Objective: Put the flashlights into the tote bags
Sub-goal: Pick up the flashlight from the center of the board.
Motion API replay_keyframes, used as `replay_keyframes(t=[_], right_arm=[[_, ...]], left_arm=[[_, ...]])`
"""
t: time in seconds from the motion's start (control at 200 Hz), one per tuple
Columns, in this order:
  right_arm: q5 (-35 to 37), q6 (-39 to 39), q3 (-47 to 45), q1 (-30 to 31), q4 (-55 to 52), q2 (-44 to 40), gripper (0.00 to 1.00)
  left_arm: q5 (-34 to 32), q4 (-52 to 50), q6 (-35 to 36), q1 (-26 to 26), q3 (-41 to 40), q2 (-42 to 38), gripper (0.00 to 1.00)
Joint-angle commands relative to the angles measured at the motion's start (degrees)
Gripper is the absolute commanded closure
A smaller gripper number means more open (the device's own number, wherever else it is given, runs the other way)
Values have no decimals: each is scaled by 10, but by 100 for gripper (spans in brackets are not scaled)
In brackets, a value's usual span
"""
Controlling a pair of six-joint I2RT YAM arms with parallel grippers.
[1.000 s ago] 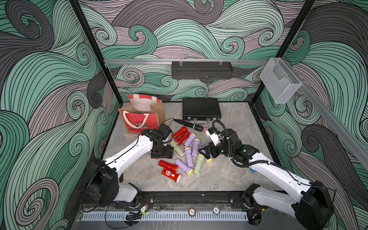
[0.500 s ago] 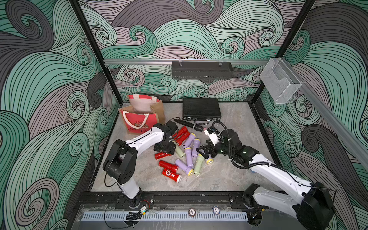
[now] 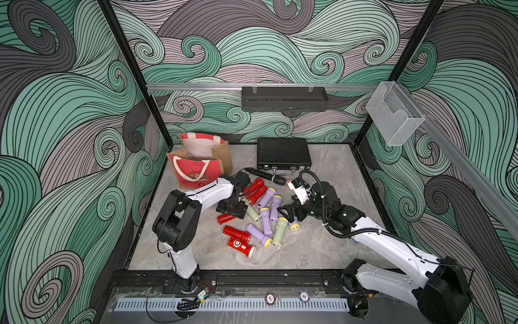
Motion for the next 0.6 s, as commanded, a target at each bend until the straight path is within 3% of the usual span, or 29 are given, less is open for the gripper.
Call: replay_keyframes(t=[0.0, 0.18, 0.596], right_arm=[[21, -15, 18, 1, -6, -12, 1], [36, -20, 22, -1, -9, -27, 1], [51, -20, 14, -15, -5, -56, 1]], left_arm=[[7, 13, 16, 5, 4, 24, 17], [33, 25, 14, 5, 9, 45, 30], [23, 29, 9, 0, 1, 47, 77]])
